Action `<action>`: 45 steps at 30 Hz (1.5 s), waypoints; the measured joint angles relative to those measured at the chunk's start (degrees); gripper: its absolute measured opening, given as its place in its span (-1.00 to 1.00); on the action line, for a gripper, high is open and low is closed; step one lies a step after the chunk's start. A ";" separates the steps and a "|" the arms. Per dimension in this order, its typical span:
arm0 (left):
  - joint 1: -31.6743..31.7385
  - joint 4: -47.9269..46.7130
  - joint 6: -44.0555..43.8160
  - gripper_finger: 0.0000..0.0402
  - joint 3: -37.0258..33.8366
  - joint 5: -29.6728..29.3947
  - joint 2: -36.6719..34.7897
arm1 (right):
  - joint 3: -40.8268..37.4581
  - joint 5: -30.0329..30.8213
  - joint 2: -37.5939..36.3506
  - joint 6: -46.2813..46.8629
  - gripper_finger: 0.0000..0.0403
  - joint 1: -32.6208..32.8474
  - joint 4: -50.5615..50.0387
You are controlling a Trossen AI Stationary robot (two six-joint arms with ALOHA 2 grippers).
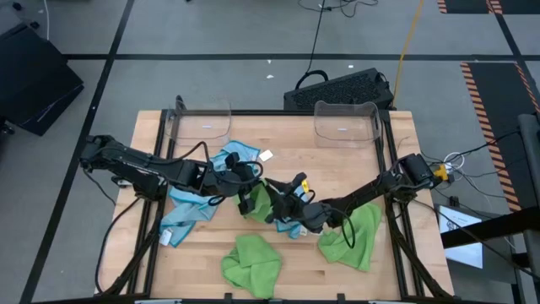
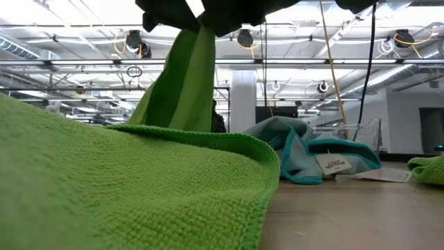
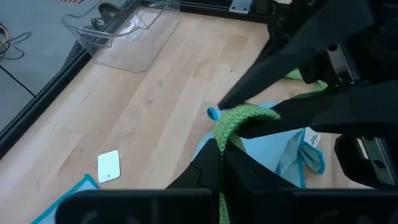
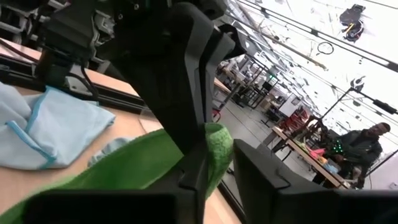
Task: Sort microfiber towel by color & place in baskets
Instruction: Fold the top green towel
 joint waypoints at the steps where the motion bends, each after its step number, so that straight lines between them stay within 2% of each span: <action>1: 0.00 0.01 0.21 -0.97 0.00 0.01 0.00 | 0.00 -0.01 0.00 -0.01 -0.78 0.00 -0.01; 5: 0.00 0.03 1.55 -0.97 0.00 0.09 -0.01 | 0.00 -0.02 0.00 0.30 -0.97 0.00 -0.20; 12: -1.32 0.10 5.58 -0.93 0.00 0.09 0.01 | 0.00 0.09 -0.52 1.14 -0.99 0.51 -0.98; 15: -2.70 -1.53 5.40 -0.73 0.00 -0.75 -0.01 | 0.00 -0.04 -2.46 3.51 -0.99 1.08 -4.59; 18: -3.96 -3.46 2.26 -0.45 -0.35 -4.88 0.41 | 0.00 -0.48 -4.90 8.84 -0.99 1.11 -11.61; 22: -4.62 -2.63 -2.46 -0.11 -3.66 -8.90 1.82 | 0.00 -5.65 -7.55 17.20 -1.00 0.48 -20.81; 27: -3.93 0.45 -9.45 0.12 -8.57 -12.11 4.81 | 0.00 -7.61 -8.58 21.46 -1.00 -1.06 -25.81; 33: -4.72 0.59 -16.17 0.10 -12.49 -15.51 5.31 | -0.01 -7.80 -10.21 20.57 -1.00 -3.39 -29.02; 39: -6.00 -9.12 -21.58 -0.07 -12.90 -21.23 5.26 | -0.02 -9.61 -13.87 22.42 -1.00 -6.73 -37.40; 45: -4.28 -17.91 -25.16 -0.19 -12.90 -21.72 5.26 | -0.02 -15.53 -16.39 27.80 -1.00 -9.91 -44.36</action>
